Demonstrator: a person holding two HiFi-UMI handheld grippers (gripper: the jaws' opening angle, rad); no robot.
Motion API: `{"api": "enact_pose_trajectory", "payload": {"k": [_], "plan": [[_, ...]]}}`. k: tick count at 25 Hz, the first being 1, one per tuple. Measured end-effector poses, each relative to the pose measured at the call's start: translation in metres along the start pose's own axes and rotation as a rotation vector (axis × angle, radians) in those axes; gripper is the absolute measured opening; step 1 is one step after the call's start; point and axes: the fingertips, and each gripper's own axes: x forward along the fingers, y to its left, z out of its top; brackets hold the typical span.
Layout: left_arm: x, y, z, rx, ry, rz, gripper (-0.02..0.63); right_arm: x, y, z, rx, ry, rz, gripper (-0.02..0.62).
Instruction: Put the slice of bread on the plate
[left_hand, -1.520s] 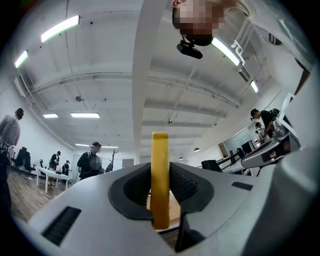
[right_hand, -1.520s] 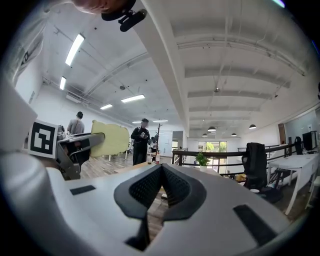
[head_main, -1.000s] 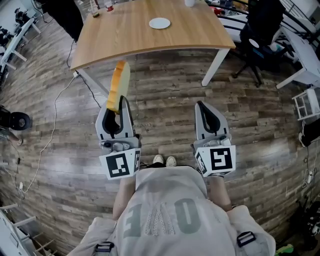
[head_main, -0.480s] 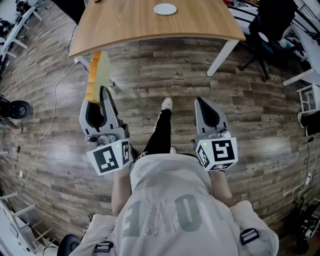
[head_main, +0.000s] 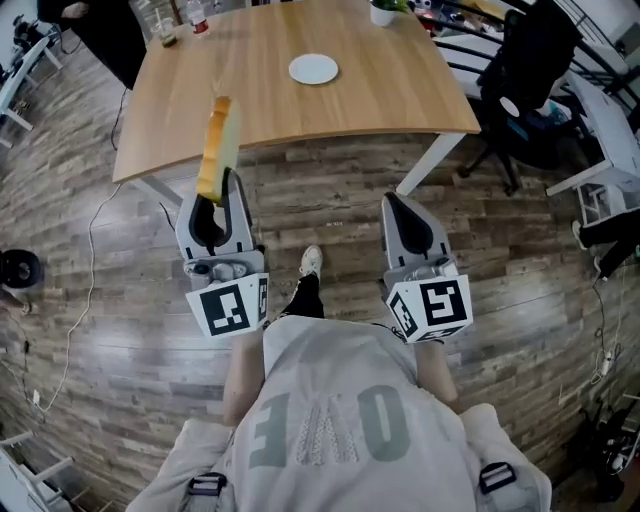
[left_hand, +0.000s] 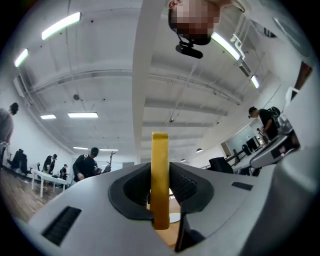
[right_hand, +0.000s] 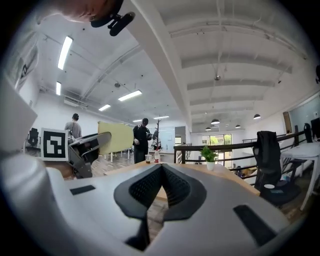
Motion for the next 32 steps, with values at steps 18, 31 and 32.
{"api": "enact_pose_trajectory", "payload": {"k": [18,31,32], "plan": [[0.204,0.030,-0.105,-0.113,0.059,-0.118,0.089,0.193,-0.058,0.001,-0.026,0.188,0.032,0.017],[0.252,0.046,-0.139,0.015,0.166,0.014,0.089,0.295,-0.119,-0.021,-0.066,0.197,0.200,0.017],[0.258,0.046,-0.139,0.034,0.163,0.033,0.089,0.306,-0.122,-0.021,-0.065,0.186,0.223,0.017]]}}
